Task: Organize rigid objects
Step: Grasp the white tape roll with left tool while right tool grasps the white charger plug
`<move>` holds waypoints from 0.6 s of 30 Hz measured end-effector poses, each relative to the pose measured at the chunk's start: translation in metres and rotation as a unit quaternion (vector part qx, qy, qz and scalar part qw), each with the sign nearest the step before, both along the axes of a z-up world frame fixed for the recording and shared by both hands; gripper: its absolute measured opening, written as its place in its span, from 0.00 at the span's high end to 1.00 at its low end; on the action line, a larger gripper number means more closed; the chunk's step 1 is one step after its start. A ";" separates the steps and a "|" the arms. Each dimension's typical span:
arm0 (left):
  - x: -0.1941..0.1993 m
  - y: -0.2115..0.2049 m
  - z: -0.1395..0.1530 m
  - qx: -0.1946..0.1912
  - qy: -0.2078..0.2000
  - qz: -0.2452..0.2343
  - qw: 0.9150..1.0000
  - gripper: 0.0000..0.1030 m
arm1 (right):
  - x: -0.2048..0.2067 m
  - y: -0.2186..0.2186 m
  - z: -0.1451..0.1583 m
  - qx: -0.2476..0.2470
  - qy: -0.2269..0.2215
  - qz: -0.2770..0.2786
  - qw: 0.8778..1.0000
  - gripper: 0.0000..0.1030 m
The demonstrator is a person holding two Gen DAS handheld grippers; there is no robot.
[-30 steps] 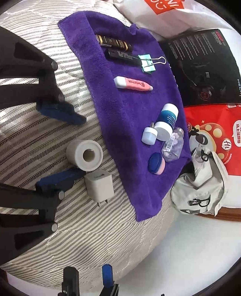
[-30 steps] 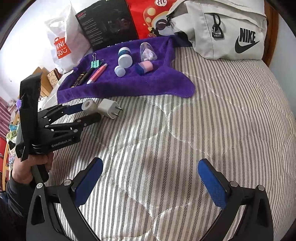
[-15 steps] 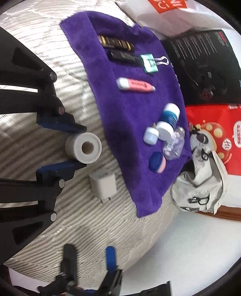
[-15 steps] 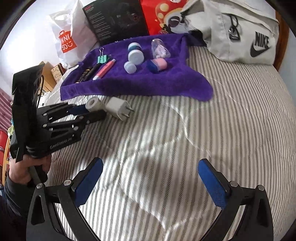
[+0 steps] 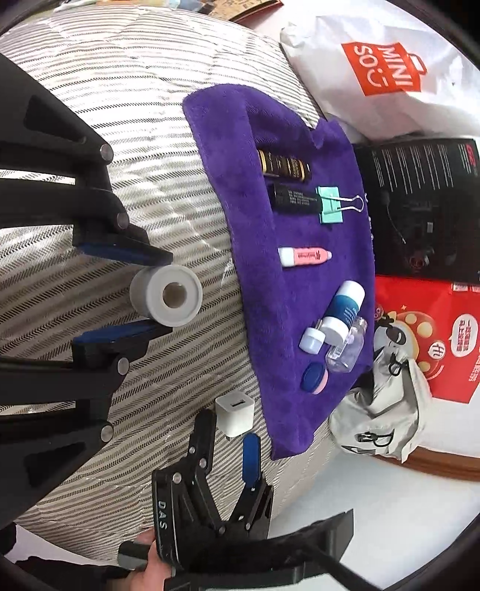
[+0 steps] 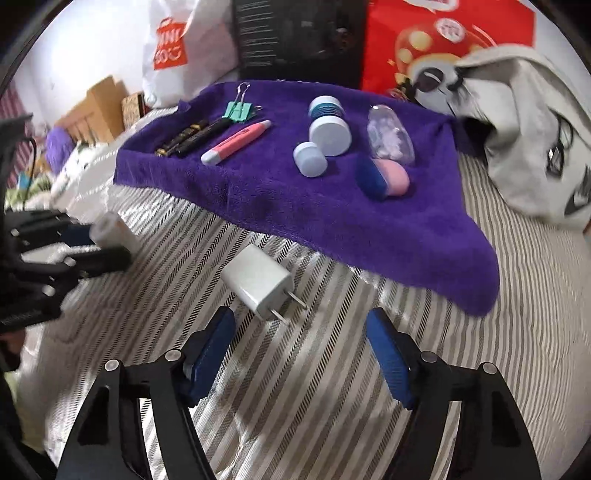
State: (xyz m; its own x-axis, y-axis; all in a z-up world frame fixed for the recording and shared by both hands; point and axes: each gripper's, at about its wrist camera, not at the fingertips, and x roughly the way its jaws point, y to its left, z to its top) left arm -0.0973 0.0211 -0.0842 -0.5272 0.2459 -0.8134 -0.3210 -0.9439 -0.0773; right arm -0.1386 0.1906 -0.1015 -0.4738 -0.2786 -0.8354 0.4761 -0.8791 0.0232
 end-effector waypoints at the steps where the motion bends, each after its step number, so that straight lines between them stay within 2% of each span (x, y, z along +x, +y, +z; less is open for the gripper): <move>1: 0.000 -0.001 0.000 0.001 -0.001 0.000 1.000 0.72 | -0.002 -0.002 -0.001 0.000 0.001 0.006 1.000 0.30; 4: -0.001 -0.003 0.001 0.006 -0.001 0.000 1.000 0.72 | -0.007 -0.005 -0.001 0.000 0.005 0.018 1.000 0.31; 7: -0.001 -0.004 0.002 0.009 -0.002 0.001 1.000 0.72 | -0.010 -0.008 -0.001 -0.002 0.011 0.032 0.999 0.37; 11: -0.002 -0.008 0.001 0.022 -0.005 0.004 1.000 0.72 | -0.009 -0.014 0.002 -0.006 0.012 0.053 0.999 0.53; 18: -0.003 -0.011 -0.005 0.035 -0.013 0.007 0.999 0.72 | -0.006 -0.017 0.004 -0.019 0.007 0.052 0.998 0.71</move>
